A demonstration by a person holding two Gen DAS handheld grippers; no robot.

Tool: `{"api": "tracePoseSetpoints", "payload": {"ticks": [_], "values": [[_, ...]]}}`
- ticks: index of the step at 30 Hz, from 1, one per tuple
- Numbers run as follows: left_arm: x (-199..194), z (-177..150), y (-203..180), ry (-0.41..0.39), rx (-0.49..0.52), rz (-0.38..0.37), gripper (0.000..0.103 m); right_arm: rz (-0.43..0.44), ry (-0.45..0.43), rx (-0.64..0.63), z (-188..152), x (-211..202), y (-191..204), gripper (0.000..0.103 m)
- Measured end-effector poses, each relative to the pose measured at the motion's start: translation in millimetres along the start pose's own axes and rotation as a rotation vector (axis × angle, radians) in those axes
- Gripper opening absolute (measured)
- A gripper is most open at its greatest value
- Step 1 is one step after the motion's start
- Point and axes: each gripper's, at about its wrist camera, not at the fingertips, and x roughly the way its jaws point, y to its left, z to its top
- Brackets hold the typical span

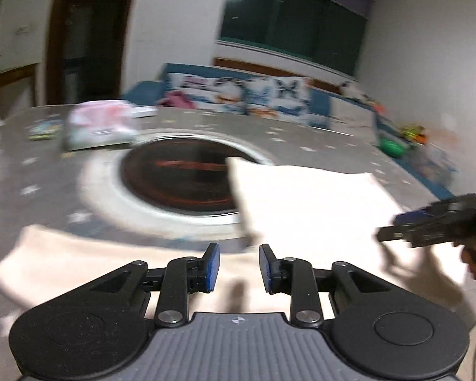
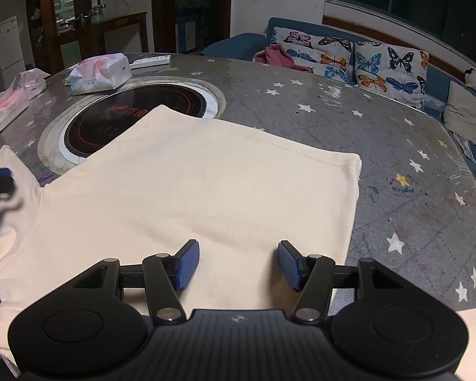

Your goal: Fold clothes

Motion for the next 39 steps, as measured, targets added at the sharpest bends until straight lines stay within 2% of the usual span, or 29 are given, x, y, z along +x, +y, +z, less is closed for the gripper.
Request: {"api": "tracePoseSetpoints", "payload": {"ticks": [4,9,14,22,26,30,34,39], "values": [[20.1,5.6,-16.1,0.024,0.032,-0.057,0.03,-0.001,-0.005,0.022,0.1,1.2,-7.3,0.055],[40.6,0.8,-9.1,0.087,0.018,-0.058,0.025,0.013,-0.002,0.048,1.3,4.3,-18.7,0.053],[40.7,0.5,-9.6,0.093,0.03,-0.06,0.025,-0.006,-0.016,0.066,11.5,9.8,-34.2,0.051],[46.4,1.8,-9.7,0.096,0.058,-0.061,0.025,-0.065,-0.022,0.081,36.4,44.6,-62.4,0.049],[46.5,1.6,-10.7,0.096,0.071,-0.057,0.025,-0.066,-0.032,0.104,44.4,52.1,-72.6,0.049],[47.2,1.5,-12.9,0.096,0.084,-0.047,0.025,-0.053,-0.044,0.063,39.7,33.7,-66.8,0.048],[46.4,0.6,-16.1,0.092,0.101,-0.035,0.025,-0.022,-0.049,-0.019,19.9,-0.6,-51.5,0.048],[46.6,-0.8,-17.8,0.087,0.119,-0.027,0.025,0.036,-0.035,-0.077,-14.7,-31.9,-30.5,0.032]]}}
